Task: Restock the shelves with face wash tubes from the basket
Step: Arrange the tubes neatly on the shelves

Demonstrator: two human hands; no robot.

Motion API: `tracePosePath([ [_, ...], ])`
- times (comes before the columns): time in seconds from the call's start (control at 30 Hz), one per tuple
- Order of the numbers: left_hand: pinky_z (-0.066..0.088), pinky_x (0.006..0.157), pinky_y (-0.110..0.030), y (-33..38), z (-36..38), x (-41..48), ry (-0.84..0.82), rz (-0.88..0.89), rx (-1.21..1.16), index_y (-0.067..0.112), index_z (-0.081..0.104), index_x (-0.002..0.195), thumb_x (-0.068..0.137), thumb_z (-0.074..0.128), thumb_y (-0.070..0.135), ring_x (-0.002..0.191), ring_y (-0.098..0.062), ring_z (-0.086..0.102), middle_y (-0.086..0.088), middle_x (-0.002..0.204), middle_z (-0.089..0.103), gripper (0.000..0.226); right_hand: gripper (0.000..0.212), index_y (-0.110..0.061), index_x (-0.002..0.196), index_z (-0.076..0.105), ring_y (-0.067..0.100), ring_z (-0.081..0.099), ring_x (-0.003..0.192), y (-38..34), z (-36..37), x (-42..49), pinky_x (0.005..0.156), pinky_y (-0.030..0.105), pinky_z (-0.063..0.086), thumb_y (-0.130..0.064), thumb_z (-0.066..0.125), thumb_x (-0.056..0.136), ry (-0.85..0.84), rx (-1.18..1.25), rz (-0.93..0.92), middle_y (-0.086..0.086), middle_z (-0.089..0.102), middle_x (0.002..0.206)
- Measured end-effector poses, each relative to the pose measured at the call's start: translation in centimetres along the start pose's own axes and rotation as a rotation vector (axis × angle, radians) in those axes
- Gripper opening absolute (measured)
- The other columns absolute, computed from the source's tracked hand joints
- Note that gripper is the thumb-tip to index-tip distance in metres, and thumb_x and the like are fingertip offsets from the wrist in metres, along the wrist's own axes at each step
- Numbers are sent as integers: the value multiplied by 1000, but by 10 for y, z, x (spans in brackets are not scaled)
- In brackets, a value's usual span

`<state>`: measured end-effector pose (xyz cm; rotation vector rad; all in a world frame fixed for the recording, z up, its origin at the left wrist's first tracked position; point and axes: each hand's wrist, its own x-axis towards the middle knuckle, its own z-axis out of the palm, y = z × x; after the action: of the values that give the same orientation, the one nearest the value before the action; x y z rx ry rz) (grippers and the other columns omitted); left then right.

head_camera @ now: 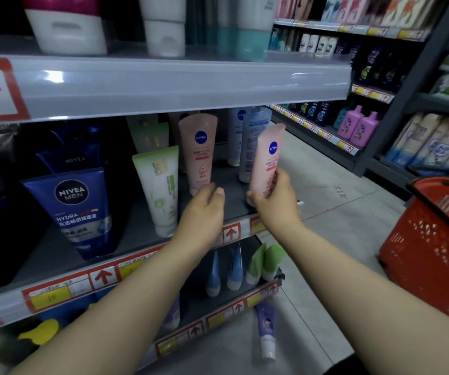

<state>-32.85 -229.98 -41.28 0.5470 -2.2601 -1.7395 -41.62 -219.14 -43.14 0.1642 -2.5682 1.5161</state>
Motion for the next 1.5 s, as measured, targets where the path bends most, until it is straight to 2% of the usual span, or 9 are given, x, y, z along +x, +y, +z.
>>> tracePosePath([
  [0.13,21,103,-15,1,-1,-5,-31,23,1,20,38,144,100,38,29,136,-10,35,3,149,39,45,49,-12,116,53,18,62,100,-6,4,-5,82,26,46,-15,75,72,-34,-23,-44,3,65,111],
  [0.23,35,82,-1,4,1,-10,-30,69,-17,23,45,138,98,41,19,113,-5,51,4,135,53,40,43,-13,114,55,13,63,92,-15,15,-20,79,25,49,-19,74,76,-144,-5,-100,-1,66,104],
  [0.6,44,70,-9,1,-10,-25,-3,49,69,24,44,135,95,48,19,101,-9,61,6,115,65,41,29,-7,110,54,24,61,100,-26,34,-37,91,39,50,-15,63,83,-248,16,-150,11,63,111],
  [0.73,52,86,-29,11,-5,-44,-31,-10,24,20,57,119,92,46,18,99,-14,64,1,107,67,30,43,-3,117,51,23,60,101,-27,23,-29,93,37,49,-17,63,78,-426,35,-94,9,62,109],
  [0.83,45,90,-28,19,5,-55,-76,10,52,17,55,122,94,42,19,106,-16,58,0,118,62,31,54,-5,128,47,14,53,93,-16,7,-14,90,26,45,-4,66,78,-486,-82,-127,3,54,103],
  [1.03,18,113,-23,24,40,-17,-143,69,8,24,27,148,91,42,23,140,-12,31,6,152,32,59,43,-2,128,50,14,56,102,3,-18,18,93,21,43,6,49,86,-149,25,-44,11,59,124],
  [1.13,41,104,-29,24,59,20,-115,77,-73,29,35,145,79,41,27,129,-14,46,3,145,44,66,53,-3,137,40,17,49,123,6,-18,32,96,20,39,8,45,86,-111,134,-13,9,49,138],
  [1.3,30,114,-36,11,74,54,-121,105,-48,31,33,145,87,41,20,131,-13,43,4,144,45,60,78,-8,150,13,18,31,140,13,-2,52,113,29,28,-5,58,87,-232,206,1,8,29,153],
  [1.5,40,100,-26,-2,76,72,-151,54,-93,41,33,142,86,41,21,122,-11,50,8,138,51,60,81,-13,151,8,16,42,132,21,10,65,104,25,34,-11,59,89,-343,226,30,5,40,147],
])
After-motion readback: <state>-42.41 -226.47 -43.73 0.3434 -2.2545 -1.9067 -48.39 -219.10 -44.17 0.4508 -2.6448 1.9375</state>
